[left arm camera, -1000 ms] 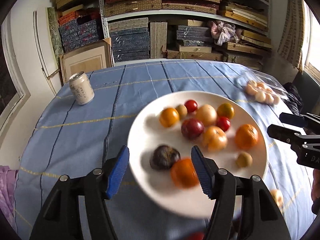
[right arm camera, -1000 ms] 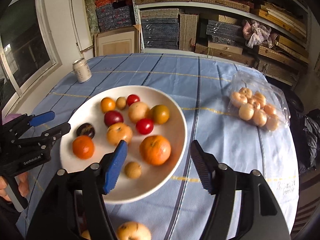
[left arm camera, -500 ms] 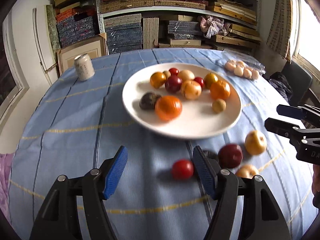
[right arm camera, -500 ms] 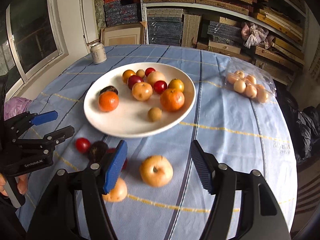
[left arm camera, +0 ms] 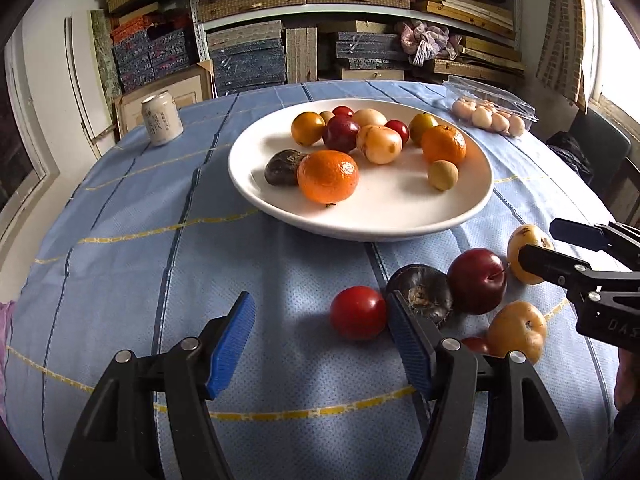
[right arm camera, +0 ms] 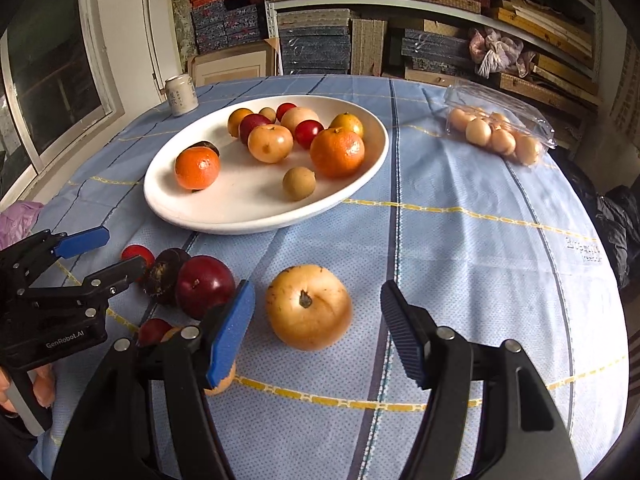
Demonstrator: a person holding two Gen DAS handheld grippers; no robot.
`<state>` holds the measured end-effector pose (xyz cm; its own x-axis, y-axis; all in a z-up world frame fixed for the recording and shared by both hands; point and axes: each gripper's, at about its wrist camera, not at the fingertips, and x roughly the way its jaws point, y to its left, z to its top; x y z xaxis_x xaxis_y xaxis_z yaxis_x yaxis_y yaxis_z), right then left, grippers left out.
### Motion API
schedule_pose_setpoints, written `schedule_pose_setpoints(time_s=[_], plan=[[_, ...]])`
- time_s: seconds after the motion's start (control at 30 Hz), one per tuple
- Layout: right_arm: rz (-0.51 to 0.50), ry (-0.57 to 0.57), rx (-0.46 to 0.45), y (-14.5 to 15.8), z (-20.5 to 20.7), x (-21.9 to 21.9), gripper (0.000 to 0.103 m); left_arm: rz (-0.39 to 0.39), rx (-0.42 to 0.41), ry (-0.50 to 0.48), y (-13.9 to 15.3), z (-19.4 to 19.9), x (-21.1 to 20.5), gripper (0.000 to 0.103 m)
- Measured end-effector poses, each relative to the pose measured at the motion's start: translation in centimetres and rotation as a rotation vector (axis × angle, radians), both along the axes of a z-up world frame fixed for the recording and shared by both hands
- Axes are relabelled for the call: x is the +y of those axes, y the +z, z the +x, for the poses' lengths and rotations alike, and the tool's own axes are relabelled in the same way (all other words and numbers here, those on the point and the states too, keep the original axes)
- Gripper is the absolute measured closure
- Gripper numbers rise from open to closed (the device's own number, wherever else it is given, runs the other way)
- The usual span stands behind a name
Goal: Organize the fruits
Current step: 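Grasp a red tomato with the left gripper while the right gripper grasps a pale pear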
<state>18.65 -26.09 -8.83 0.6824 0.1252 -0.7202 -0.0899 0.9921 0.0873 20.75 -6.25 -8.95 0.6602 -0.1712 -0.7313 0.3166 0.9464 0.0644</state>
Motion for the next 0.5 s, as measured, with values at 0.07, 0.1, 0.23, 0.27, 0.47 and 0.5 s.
schedule_pose_setpoints(time_s=[0.07, 0.1, 0.23, 0.27, 0.47, 0.5], plan=[[0.012, -0.008, -0.001, -0.3, 0.2, -0.4, 0.038, 0.000, -0.007, 0.002, -0.1, -0.1, 0.0, 0.034], [0.016, -0.011, 0.001, -0.5, 0.3, -0.5, 0.038, -0.005, -0.009, 0.004, -0.2, -0.1, 0.1, 0.034], [0.028, -0.007, 0.010, -1.0, 0.6, -0.7, 0.039, -0.044, -0.005, -0.003, -0.2, -0.1, 0.5, 0.048], [0.033, -0.008, 0.006, -0.9, 0.6, -0.8, 0.039, -0.055, -0.004, -0.002, -0.2, -0.1, 0.6, 0.051], [0.048, 0.003, 0.018, -1.2, 0.7, -0.7, 0.039, -0.067, 0.015, 0.004, -0.4, 0.2, 0.8, 0.057], [0.045, 0.003, 0.022, -1.2, 0.8, -0.6, 0.039, -0.057, 0.020, -0.004, -0.5, 0.2, 0.6, 0.064]])
